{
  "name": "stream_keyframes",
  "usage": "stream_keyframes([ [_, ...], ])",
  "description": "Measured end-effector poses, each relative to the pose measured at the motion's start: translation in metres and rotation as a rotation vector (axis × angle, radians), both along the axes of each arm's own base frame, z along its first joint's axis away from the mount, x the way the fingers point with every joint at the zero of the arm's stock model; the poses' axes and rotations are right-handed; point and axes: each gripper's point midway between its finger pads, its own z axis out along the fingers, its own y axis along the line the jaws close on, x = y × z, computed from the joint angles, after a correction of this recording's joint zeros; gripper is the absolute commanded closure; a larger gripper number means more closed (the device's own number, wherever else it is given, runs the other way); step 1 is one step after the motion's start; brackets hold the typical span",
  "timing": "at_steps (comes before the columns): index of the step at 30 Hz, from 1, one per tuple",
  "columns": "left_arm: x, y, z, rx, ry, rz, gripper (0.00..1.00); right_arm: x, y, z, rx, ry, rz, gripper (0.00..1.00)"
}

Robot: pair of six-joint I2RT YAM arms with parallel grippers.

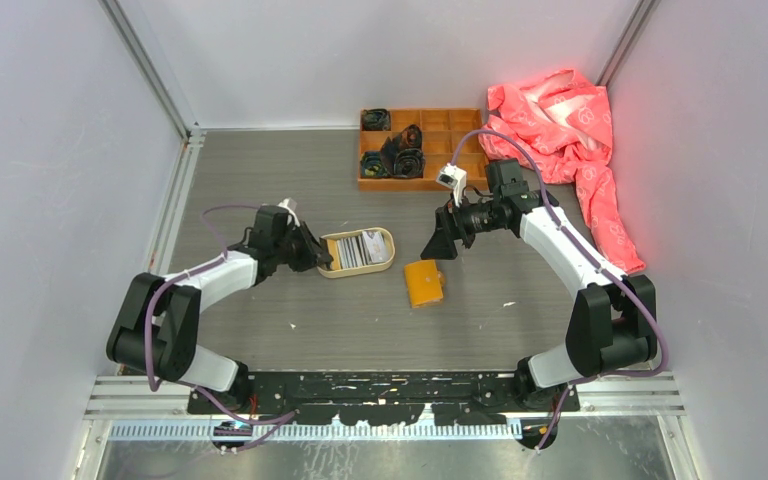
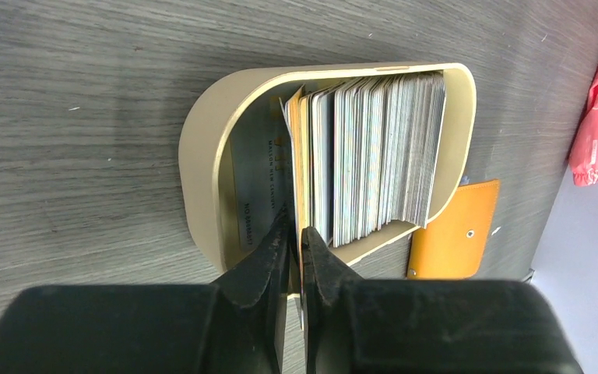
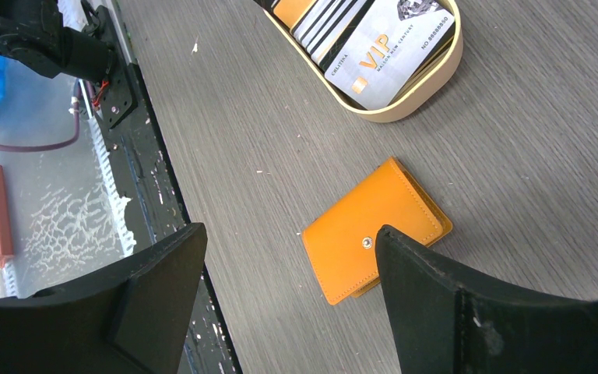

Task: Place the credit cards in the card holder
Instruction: Pick up the credit card from the storage box.

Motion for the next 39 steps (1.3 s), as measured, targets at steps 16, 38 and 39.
stream_keyframes([
  [16, -0.008, 0.004, 0.001, 0.019, 0.022, 0.0, 0.91, 0.0, 0.0, 0.0, 0.0, 0.002, 0.0, 0.16],
  [38, -0.026, 0.032, 0.06, 0.142, -0.159, -0.001, 1.0, -0.001, 0.0, -0.001, -0.016, -0.041, 0.025, 0.16],
  [39, -0.03, 0.028, 0.069, 0.128, -0.193, -0.021, 1.0, -0.001, -0.001, 0.0, -0.019, -0.058, 0.03, 0.15],
])
